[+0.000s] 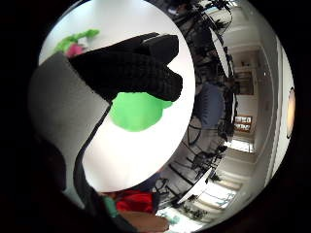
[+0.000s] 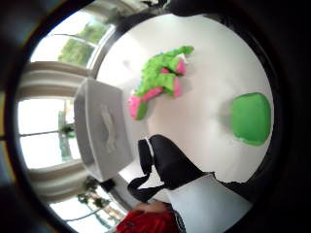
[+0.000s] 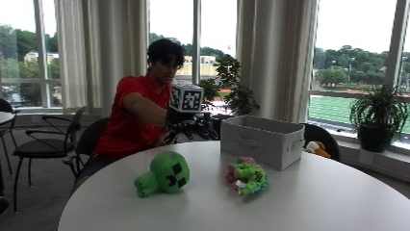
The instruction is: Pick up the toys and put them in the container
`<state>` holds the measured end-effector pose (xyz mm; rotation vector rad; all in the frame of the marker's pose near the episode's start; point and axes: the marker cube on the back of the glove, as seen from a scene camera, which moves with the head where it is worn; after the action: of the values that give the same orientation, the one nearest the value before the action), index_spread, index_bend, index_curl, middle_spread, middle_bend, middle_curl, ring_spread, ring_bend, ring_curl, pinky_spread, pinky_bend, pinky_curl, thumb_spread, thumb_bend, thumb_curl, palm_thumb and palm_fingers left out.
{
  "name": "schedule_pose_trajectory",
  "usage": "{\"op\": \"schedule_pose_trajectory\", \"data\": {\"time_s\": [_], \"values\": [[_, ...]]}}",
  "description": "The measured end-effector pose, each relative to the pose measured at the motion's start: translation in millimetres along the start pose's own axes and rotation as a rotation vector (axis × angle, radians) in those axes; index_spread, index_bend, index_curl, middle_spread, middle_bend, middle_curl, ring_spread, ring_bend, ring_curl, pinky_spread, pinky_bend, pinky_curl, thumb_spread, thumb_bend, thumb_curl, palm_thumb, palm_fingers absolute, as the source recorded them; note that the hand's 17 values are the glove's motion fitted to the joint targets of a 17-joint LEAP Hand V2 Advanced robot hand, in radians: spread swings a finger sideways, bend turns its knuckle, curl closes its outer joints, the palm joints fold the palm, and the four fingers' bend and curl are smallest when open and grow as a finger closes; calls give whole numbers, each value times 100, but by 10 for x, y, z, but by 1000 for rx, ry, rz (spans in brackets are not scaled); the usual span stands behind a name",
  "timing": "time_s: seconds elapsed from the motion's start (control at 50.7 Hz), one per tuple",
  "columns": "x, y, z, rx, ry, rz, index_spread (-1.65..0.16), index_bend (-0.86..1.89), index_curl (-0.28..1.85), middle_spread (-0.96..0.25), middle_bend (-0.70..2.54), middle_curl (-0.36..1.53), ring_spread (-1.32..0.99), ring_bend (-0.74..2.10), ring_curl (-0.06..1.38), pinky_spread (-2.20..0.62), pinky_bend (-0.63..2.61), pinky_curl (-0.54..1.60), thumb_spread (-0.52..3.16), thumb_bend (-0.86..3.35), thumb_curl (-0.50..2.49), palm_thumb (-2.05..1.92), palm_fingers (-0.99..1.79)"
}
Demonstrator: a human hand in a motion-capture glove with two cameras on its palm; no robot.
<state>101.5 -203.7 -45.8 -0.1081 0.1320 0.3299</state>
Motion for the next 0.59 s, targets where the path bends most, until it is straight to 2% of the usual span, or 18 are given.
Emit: {"op": "schedule_pose_trajectory", "data": {"time_s": [0.118,0.276,0.474,0.592], "values": [[627,-52,390,-96,8,104,-42,17,33,-6,11,16,1,15,29,10,134,34,109,-5,40,-3,-20],[933,-52,724,-208,22,163,-41,14,31,-4,7,14,2,17,27,10,140,35,104,-5,37,-4,-20],[787,-39,955,-366,141,164,-39,8,25,-2,6,12,3,30,31,6,151,38,104,-3,35,0,-19],[709,-25,967,-448,236,184,-40,11,22,-5,15,14,-3,56,38,3,146,37,109,0,36,8,0]]}}
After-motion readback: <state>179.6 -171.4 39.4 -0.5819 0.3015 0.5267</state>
